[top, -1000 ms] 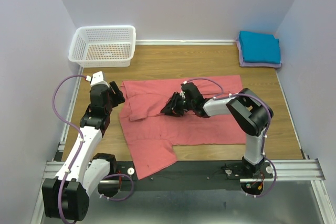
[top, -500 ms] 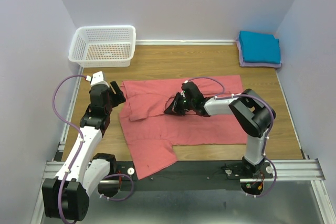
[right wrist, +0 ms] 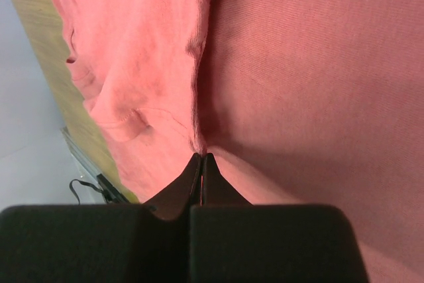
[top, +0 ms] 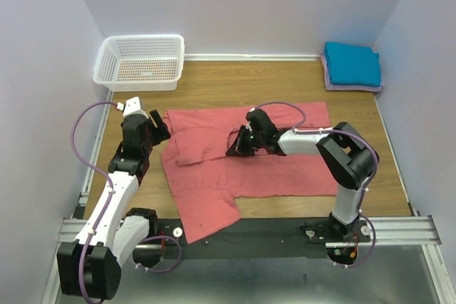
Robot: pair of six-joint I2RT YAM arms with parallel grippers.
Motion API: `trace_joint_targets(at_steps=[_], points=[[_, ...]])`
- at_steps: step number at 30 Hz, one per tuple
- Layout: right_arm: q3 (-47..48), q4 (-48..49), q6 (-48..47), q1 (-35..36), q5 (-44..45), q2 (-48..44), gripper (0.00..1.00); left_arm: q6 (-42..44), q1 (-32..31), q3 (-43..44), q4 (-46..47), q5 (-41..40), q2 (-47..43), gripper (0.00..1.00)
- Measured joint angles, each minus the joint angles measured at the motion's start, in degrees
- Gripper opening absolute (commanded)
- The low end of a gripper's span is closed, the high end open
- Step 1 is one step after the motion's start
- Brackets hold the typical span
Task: Fold and stack the t-shirts
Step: Fold the tshirt
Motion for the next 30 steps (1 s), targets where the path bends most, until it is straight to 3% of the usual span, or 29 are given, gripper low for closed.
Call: trace_joint_targets(at_steps=[26,30], points=[[3.04,-9.75,-6.64,-2.75,1.07,-0.52,0.06,0.02,0.0,-0.07,-0.02,-0.07,0.0,0.76],[3.91,-10.82,-7.96,-2.8,1.05,-0.52,0.14,0.0,-0.02,-0.07,-0.02,-0.11,0.02,0.76]])
